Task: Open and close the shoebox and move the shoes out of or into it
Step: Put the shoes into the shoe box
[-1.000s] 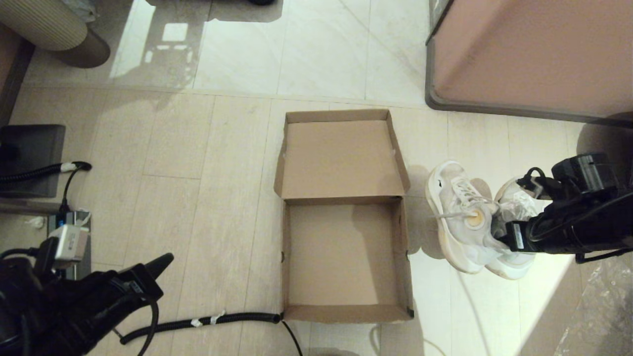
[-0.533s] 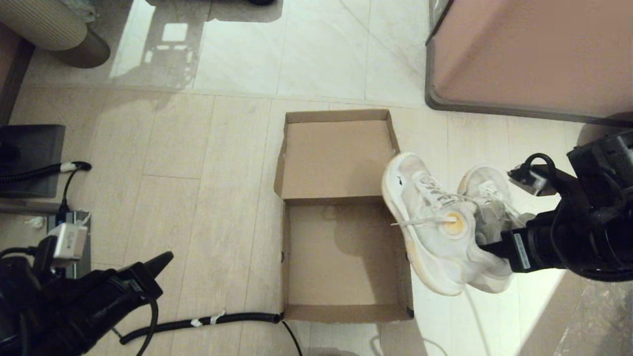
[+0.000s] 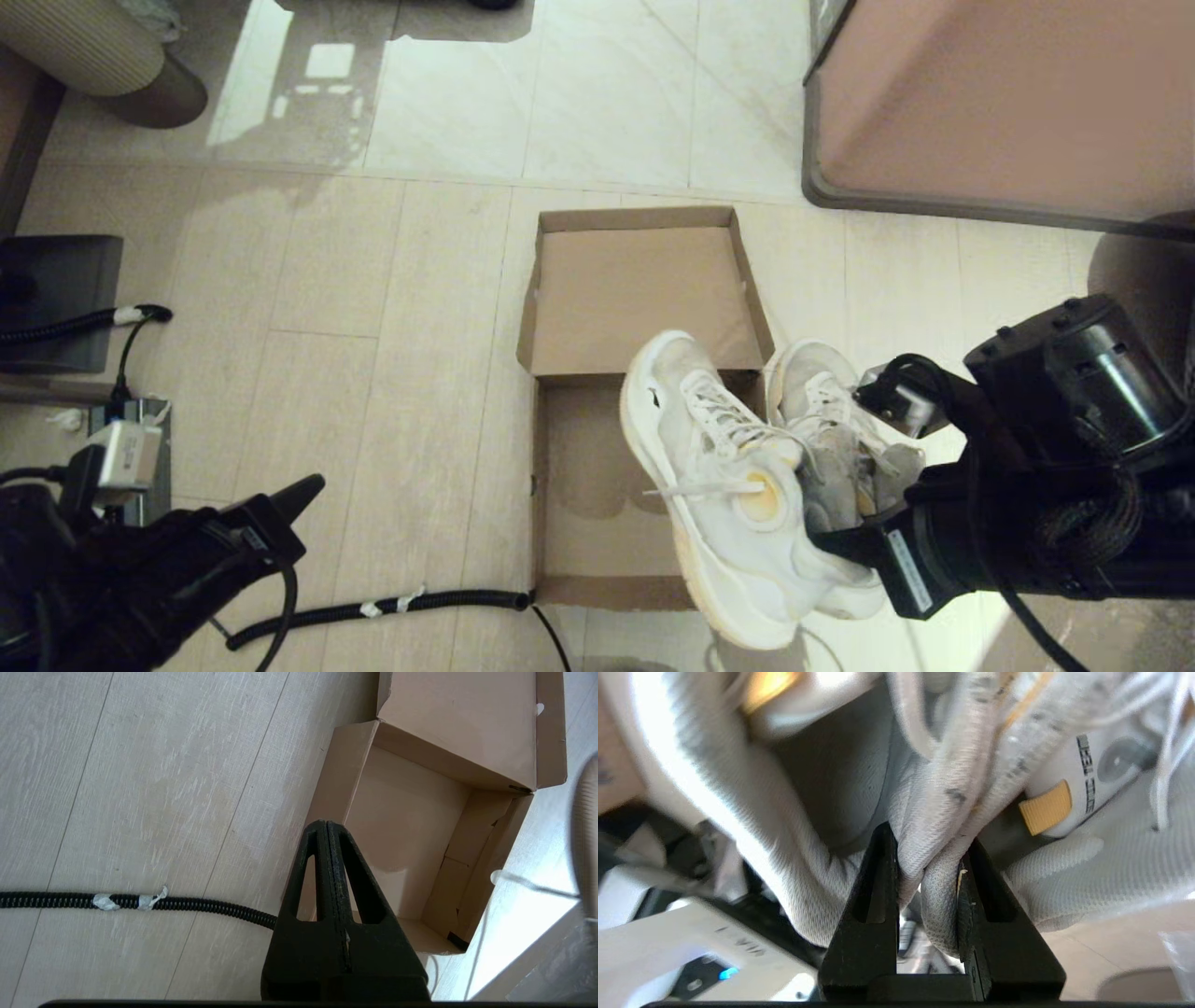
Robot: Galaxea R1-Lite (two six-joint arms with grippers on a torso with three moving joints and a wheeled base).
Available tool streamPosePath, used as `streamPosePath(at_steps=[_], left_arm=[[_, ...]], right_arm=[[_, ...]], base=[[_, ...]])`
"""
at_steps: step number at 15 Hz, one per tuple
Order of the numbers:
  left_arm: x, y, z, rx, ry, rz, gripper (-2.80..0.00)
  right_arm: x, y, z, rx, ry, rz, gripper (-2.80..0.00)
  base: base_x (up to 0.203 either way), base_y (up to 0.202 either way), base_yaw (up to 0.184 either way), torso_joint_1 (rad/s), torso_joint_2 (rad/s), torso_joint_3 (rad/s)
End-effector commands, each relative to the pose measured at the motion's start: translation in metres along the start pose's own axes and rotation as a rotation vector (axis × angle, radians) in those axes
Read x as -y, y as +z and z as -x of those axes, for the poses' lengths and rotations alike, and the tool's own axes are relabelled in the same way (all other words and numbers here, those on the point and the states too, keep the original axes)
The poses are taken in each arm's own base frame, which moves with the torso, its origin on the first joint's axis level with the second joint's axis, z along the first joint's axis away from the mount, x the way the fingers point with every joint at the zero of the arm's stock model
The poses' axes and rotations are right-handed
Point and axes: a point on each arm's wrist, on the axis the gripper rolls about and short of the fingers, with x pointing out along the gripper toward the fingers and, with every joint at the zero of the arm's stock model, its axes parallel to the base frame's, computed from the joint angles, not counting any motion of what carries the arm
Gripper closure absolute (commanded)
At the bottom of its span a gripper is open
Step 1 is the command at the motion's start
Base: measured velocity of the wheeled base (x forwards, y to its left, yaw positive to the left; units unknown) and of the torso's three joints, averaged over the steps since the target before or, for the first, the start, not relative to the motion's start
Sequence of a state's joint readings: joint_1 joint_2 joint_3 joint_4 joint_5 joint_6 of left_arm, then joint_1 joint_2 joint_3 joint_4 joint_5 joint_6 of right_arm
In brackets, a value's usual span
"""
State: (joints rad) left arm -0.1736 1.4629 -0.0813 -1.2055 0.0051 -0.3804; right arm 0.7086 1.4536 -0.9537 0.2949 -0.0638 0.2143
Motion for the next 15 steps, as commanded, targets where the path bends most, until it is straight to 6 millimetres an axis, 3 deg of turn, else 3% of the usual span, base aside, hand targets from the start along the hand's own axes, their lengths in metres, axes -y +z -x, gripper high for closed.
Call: streamPosePath(at_steps=[1,5,8,15], left_arm=[[0.0,0.0,-0.001,0.0,-0.002,0.003,0.0],[0.0,-0.001,-0.001,-0.007,-0.001,0.001,0.0],[-0.001,-0.003,-0.003,-0.018,0.004,-0.001,0.0],[-0.001,-0.004,-0.007,-0.029,0.008,-0.002,0.0]], right_arm=[[-0.021,-0.002,-0.026,-0.082,0.034,0.045,0.0],[-0.032,0.001,-0.062,-0.154,0.028,0.057,0.0],[-0.038,0.008,-0.092,-0.087,0.011,0.045,0.0],[-0.04,0.005,-0.147,-0.049,-0.056,0.035,0.0]], base=[[0.0,0.0,0.0,0.0,0.0,0.0],[0.0,0.0,0.0,0.0,0.0,0.0],[0.0,0.0,0.0,0.0,0.0,0.0],[0.0,0.0,0.0,0.0,0.0,0.0]])
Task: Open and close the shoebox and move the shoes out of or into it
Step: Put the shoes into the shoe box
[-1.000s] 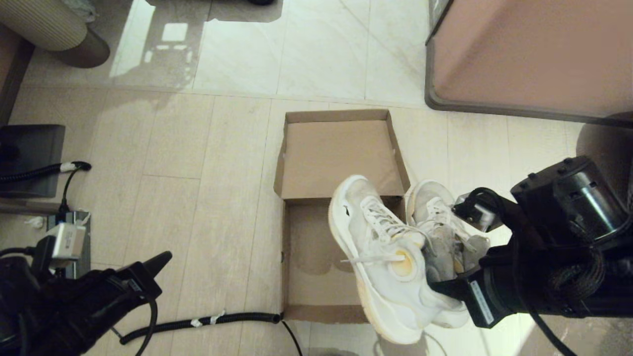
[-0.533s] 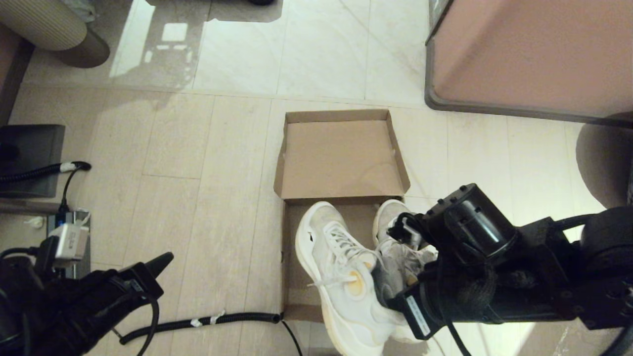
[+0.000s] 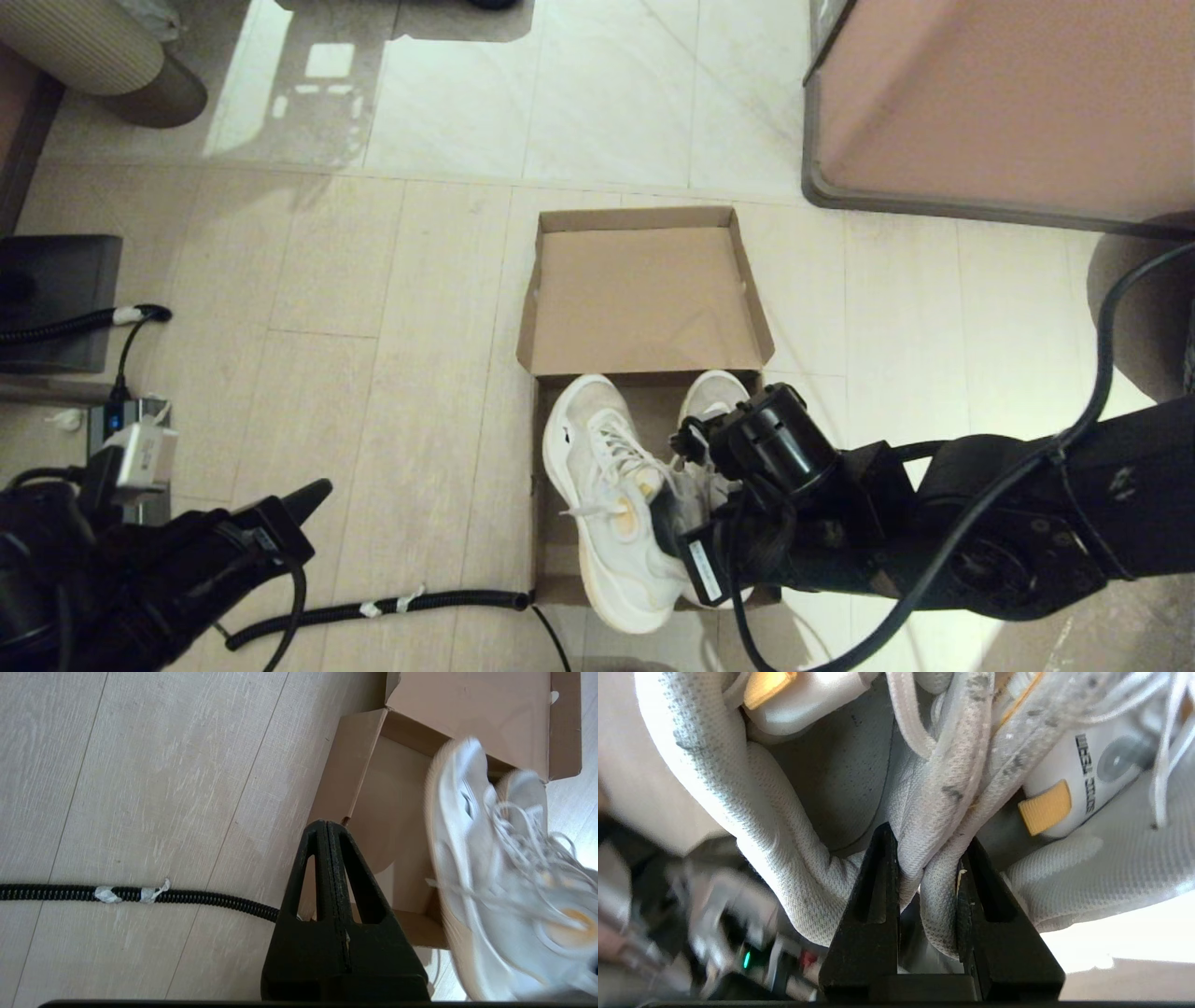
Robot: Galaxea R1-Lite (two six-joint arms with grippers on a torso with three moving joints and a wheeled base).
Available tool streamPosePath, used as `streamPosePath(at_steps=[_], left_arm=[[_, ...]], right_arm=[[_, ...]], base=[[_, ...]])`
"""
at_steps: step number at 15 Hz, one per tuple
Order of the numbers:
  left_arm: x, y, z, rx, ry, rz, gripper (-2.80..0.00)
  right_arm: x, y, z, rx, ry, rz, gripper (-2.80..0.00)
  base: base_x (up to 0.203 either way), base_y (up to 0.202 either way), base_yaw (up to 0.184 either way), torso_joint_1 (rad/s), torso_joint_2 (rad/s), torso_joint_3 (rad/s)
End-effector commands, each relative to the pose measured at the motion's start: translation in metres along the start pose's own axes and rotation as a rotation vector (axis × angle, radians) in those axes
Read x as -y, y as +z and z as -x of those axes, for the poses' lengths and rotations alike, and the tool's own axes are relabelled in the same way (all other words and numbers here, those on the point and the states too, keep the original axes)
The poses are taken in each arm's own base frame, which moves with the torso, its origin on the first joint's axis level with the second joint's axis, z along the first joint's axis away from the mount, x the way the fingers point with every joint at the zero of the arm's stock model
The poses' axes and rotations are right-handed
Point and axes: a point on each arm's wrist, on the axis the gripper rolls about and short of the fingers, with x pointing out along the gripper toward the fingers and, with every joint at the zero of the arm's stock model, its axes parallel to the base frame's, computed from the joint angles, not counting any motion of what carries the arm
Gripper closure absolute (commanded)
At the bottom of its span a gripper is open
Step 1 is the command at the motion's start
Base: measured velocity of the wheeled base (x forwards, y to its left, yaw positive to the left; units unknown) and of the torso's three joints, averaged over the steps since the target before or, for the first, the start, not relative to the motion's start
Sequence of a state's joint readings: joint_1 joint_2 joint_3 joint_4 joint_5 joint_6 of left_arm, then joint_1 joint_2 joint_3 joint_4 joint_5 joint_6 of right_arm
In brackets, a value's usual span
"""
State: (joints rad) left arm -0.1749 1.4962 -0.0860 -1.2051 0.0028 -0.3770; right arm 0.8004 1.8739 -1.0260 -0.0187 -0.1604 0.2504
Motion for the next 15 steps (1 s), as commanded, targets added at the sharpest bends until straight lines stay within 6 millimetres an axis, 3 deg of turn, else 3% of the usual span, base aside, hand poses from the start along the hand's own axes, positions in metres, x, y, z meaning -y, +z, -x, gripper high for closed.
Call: streamPosePath(at_steps=[1,6,11,15], left_arm=[[0.0,-0.001,-0.001,-0.002,0.001,0.002,0.0],[-0.001,-0.003,0.0,-0.011,0.005,0.002,0.0],[-0.003,-0.008,0.006,-0.028,0.012,0.002,0.0],[-0.004,-0.01,0.011,-0.034,0.015,0.002,0.0]], right_arm=[[-0.002,-0.007,-0.027,-0.026,-0.019,-0.001,0.0],[-0.001,-0.009,-0.059,-0.005,-0.054,-0.013,0.0],[0.004,0.003,-0.092,0.078,-0.146,-0.117,0.0],[0.003,0.003,-0.103,0.094,-0.194,-0.195,0.0]], base=[[0.0,0.0,0.0,0.0,0.0,0.0],[0.0,0.0,0.0,0.0,0.0,0.0],[0.0,0.0,0.0,0.0,0.0,0.0],[0.0,0.0,0.0,0.0,0.0,0.0]])
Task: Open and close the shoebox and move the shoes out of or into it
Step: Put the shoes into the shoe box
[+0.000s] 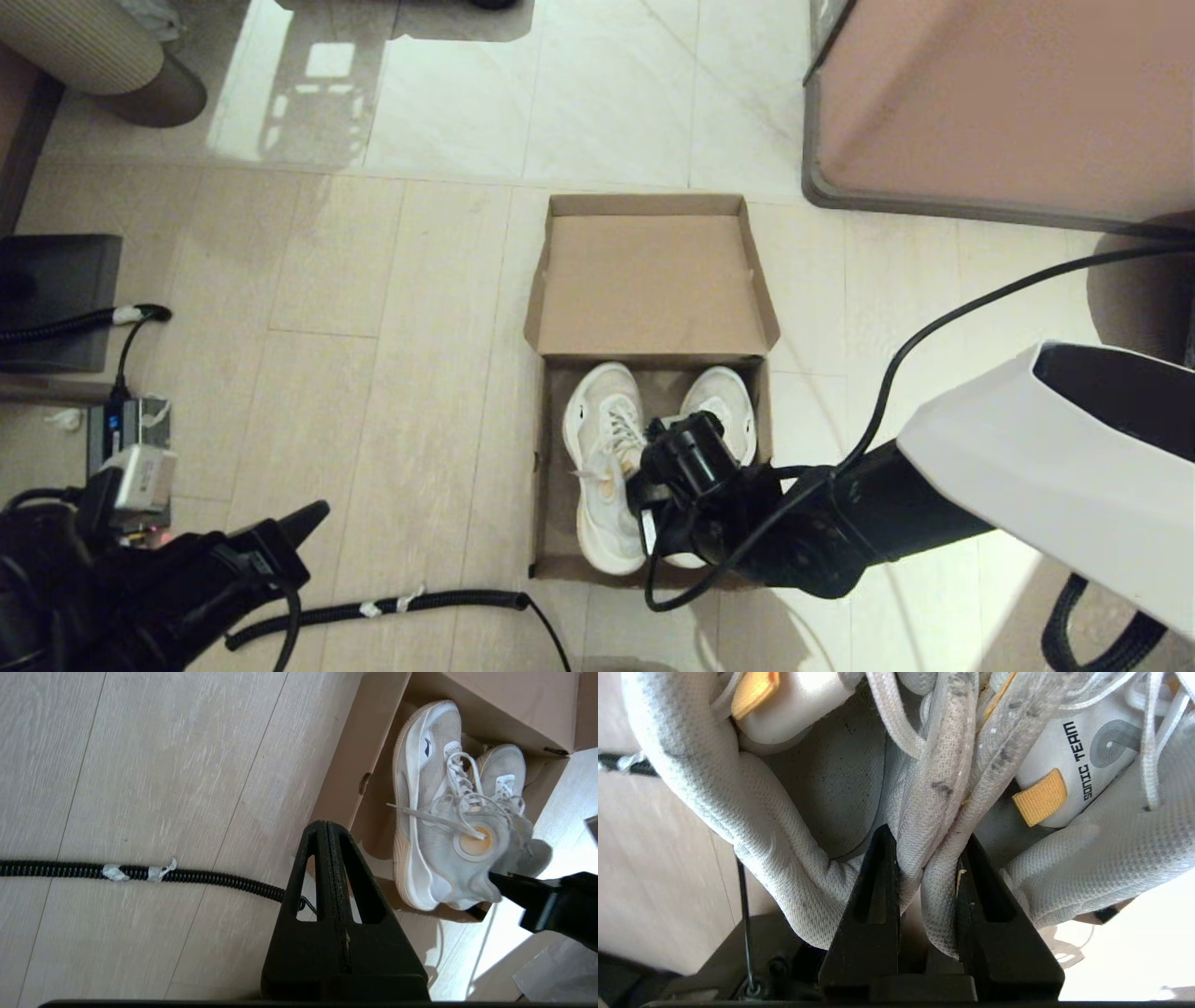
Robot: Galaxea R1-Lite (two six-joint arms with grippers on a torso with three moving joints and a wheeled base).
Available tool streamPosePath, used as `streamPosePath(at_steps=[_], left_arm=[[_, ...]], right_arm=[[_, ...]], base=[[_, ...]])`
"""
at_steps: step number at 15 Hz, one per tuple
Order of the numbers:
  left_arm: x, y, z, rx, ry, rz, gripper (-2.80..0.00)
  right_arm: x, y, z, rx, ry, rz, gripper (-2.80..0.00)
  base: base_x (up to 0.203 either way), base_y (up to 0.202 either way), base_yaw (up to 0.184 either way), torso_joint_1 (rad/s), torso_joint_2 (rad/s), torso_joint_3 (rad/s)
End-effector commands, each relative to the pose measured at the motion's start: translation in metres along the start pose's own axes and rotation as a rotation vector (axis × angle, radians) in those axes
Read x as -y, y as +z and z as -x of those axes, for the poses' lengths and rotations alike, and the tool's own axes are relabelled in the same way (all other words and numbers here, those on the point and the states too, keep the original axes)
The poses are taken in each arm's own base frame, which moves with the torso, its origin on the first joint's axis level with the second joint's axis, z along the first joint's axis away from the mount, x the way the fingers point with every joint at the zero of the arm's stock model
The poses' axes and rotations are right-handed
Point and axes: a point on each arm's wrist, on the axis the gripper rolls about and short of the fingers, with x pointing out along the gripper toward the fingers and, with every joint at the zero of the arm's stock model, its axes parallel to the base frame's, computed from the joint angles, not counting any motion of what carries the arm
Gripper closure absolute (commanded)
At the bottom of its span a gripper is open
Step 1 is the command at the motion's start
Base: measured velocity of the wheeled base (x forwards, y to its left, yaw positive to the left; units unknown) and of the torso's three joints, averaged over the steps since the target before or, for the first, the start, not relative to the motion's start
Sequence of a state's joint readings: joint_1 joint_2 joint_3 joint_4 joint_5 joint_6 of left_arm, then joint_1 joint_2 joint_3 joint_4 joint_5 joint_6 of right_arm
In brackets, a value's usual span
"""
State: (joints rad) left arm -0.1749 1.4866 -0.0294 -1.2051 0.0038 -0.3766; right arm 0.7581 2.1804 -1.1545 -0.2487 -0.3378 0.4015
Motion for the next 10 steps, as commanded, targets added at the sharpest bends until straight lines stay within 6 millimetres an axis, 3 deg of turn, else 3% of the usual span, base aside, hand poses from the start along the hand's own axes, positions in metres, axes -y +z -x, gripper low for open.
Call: streamPosePath(at_steps=[1,4,5,10], left_arm=[[0.0004,0.0011,0.0012,0.011,-0.003,0.003,0.0],[0.0005,0.0013,0.0013,0.012,-0.004,0.002,0.0],[0.0006,0.0016,0.0021,0.015,-0.005,0.002,0.0],[-0.0004,-0.0007,0.0101,0.018,-0.005,0.002,0.0]], right_arm=[[-0.0008,-0.0047,-0.007,-0.005,-0.024,0.0,0.0],[-0.0002,-0.0039,-0.0052,-0.001,-0.031,-0.001,0.0],[0.0001,-0.0047,-0.0053,-0.004,-0.032,0.0,-2.8],[-0.0045,-0.0031,0.0011,0.007,-0.017,0.005,-2.8]], base=[[0.0,0.0,0.0,0.0,0.0,0.0],[0.0,0.0,0.0,0.0,0.0,0.0],[0.0,0.0,0.0,0.0,0.0,0.0],[0.0,0.0,0.0,0.0,0.0,0.0]])
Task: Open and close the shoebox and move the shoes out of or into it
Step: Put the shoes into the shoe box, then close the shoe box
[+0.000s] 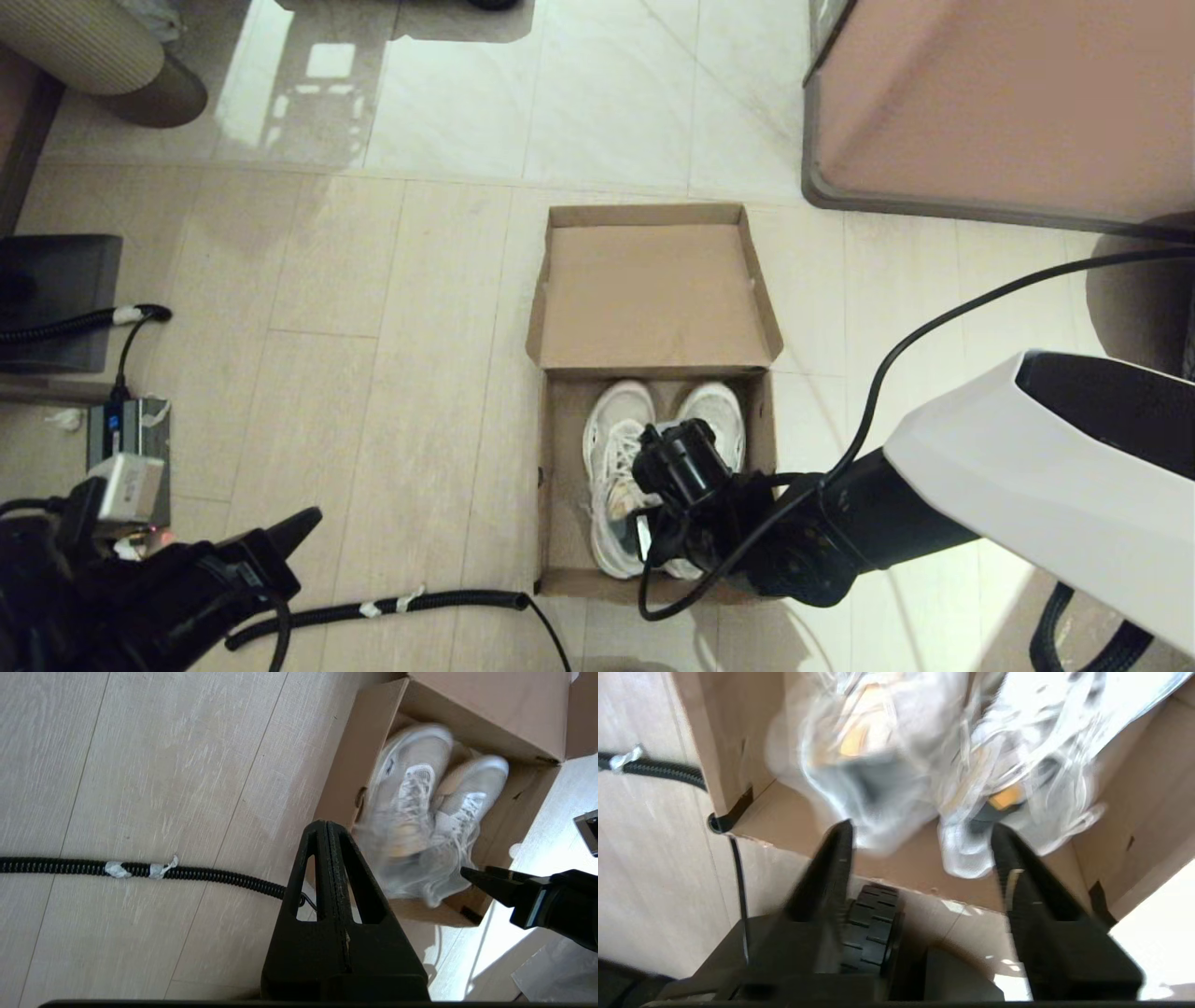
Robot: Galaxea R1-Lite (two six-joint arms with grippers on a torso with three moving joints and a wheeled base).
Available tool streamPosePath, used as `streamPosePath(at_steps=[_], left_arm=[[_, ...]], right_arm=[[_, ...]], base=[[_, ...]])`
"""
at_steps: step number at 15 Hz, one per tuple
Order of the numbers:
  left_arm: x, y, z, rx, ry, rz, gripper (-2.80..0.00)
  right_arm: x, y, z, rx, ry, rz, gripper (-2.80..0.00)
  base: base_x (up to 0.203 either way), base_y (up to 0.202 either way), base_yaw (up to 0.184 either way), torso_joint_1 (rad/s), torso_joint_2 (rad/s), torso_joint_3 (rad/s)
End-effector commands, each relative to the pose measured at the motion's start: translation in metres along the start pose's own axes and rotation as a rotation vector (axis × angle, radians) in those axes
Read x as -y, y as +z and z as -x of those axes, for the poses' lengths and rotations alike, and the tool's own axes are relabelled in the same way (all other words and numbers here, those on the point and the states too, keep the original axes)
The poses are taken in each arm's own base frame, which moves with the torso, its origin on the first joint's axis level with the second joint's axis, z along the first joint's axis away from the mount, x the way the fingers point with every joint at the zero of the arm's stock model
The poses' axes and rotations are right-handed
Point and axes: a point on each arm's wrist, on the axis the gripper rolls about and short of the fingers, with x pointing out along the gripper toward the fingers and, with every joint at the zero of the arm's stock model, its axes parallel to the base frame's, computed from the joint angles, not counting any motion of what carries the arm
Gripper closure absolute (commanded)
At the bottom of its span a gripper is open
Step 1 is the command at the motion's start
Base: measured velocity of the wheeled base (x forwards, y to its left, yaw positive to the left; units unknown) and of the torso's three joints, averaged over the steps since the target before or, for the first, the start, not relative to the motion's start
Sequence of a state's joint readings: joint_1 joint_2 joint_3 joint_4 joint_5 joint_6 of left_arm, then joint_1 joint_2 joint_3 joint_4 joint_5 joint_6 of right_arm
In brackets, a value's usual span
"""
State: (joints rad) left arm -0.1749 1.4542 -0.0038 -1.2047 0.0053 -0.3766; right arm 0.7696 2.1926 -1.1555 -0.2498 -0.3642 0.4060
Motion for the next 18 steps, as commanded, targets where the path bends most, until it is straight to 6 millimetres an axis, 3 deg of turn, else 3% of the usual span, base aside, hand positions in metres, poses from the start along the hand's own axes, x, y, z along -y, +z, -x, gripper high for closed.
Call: streamPosePath(at_steps=[1,3,5,8,9,12,15,18], left_arm=[[0.001,0.001,0.001,0.013,-0.004,0.002,0.0],[0.001,0.003,0.0,0.019,-0.007,0.003,0.0],[0.004,0.009,-0.008,0.037,-0.019,0.002,0.0],[0.016,0.027,-0.048,0.067,-0.058,-0.004,0.0],[0.022,0.031,-0.065,0.072,-0.076,-0.008,0.0],[0.037,0.034,-0.116,0.072,-0.117,-0.012,0.0],[0.051,0.034,-0.164,0.09,-0.163,0.003,0.0],[0.063,0.041,-0.203,0.085,-0.217,0.05,0.0]], right_arm=[[0.0,0.003,0.007,0.014,0.005,-0.005,-2.8],[0.001,0.009,0.015,0.031,0.011,-0.012,-2.8],[0.004,0.023,0.036,0.078,0.031,-0.03,-2.8],[0.03,0.05,0.074,0.141,0.02,-0.089,-2.8],[0.049,0.058,0.084,0.154,-0.006,-0.123,0.0],[0.112,0.077,0.106,0.123,-0.025,-0.226,0.0],[0.186,0.09,0.116,0.002,0.123,-0.363,0.0],[0.23,0.114,0.083,-0.023,0.171,-0.471,0.0]], base=[[0.0,0.0,0.0,0.0,0.0,0.0],[0.0,0.0,0.0,0.0,0.0,0.0],[0.0,0.0,0.0,0.0,0.0,0.0],[0.0,0.0,0.0,0.0,0.0,0.0],[0.0,0.0,0.0,0.0,0.0,0.0],[0.0,0.0,0.0,0.0,0.0,0.0],[0.0,0.0,0.0,0.0,0.0,0.0],[0.0,0.0,0.0,0.0,0.0,0.0]])
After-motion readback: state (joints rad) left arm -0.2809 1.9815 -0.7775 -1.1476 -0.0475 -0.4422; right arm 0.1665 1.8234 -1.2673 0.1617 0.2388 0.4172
